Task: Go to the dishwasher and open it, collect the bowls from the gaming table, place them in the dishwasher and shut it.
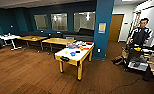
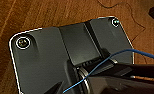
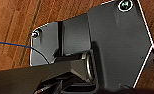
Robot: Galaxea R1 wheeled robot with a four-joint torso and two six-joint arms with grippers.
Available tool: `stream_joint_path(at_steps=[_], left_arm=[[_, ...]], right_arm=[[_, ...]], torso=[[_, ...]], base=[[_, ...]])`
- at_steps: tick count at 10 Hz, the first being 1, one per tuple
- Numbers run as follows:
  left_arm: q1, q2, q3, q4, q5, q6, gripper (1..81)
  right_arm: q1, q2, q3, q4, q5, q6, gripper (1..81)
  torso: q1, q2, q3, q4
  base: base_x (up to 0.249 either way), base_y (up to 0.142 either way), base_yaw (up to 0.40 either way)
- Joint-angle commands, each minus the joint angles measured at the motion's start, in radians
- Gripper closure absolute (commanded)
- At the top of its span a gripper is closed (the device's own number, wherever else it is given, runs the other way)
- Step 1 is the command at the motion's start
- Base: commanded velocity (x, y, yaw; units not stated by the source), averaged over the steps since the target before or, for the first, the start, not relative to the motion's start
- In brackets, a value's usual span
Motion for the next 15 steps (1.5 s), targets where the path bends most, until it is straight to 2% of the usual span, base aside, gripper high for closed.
stream_joint_path(at_steps=[1,12,15], left_arm=[[-0.043,-0.005,0.003,0.011,0.044,0.004,1.0],[-0.043,-0.004,0.003,0.000,0.041,0.004,1.0],[-0.043,-0.005,0.003,-0.003,0.041,0.002,1.0]], right_arm=[[0.045,0.006,0.005,-0.014,-0.051,-0.002,1.0],[0.043,0.006,0.003,-0.014,-0.053,-0.002,1.0],[0.042,0.006,0.003,-0.014,-0.053,-0.002,1.0]], torso=[[0.000,0.000,0.000,0.000],[0.000,0.000,0.000,0.000],[-0.001,-0.002,0.001,0.000]], base=[[0.000,0.000,-0.288],[0.000,-0.008,-0.016],[0.116,0.000,0.000]])
